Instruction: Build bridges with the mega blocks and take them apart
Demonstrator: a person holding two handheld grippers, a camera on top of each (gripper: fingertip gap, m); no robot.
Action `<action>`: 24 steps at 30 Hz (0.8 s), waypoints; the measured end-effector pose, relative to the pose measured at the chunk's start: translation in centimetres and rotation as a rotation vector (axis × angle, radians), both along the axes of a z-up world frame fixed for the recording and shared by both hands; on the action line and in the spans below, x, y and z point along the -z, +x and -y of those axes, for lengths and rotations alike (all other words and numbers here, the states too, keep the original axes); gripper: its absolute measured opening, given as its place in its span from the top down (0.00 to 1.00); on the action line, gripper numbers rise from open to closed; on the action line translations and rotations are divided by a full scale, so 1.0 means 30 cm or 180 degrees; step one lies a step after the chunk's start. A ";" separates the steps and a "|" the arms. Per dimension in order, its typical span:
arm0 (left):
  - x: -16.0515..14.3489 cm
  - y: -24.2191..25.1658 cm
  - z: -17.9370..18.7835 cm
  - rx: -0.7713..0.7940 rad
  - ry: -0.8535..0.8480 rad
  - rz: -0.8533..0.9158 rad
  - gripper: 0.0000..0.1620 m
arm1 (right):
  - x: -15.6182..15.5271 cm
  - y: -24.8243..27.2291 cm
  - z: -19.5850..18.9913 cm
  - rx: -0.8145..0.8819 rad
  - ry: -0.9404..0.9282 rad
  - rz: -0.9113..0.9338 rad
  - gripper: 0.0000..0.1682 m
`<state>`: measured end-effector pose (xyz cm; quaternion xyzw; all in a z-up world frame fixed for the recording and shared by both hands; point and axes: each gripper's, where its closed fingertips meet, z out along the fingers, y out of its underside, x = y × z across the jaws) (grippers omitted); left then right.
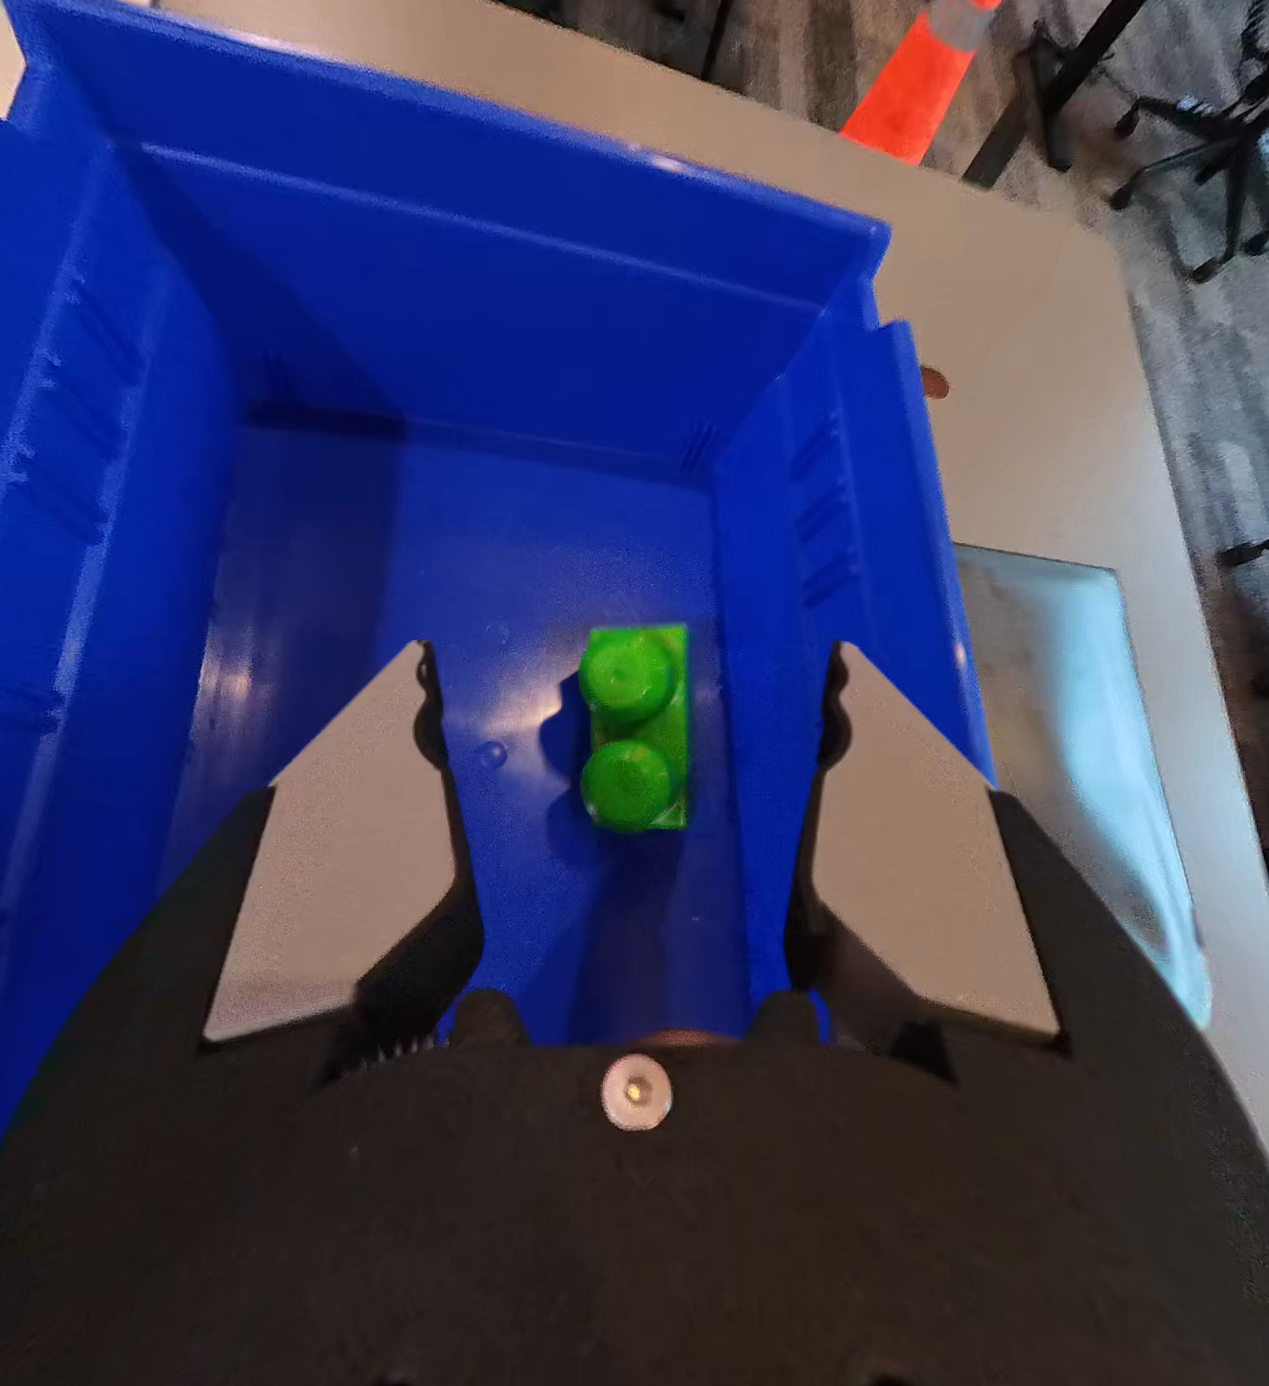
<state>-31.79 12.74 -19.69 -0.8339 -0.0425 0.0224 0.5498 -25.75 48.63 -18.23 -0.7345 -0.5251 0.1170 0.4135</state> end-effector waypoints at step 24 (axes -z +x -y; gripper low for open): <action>-0.107 0.186 0.005 0.0968 0.0458 0.0613 0.79 | 0.200 0.473 0.637 -0.1243 -0.0923 0.0646 0.79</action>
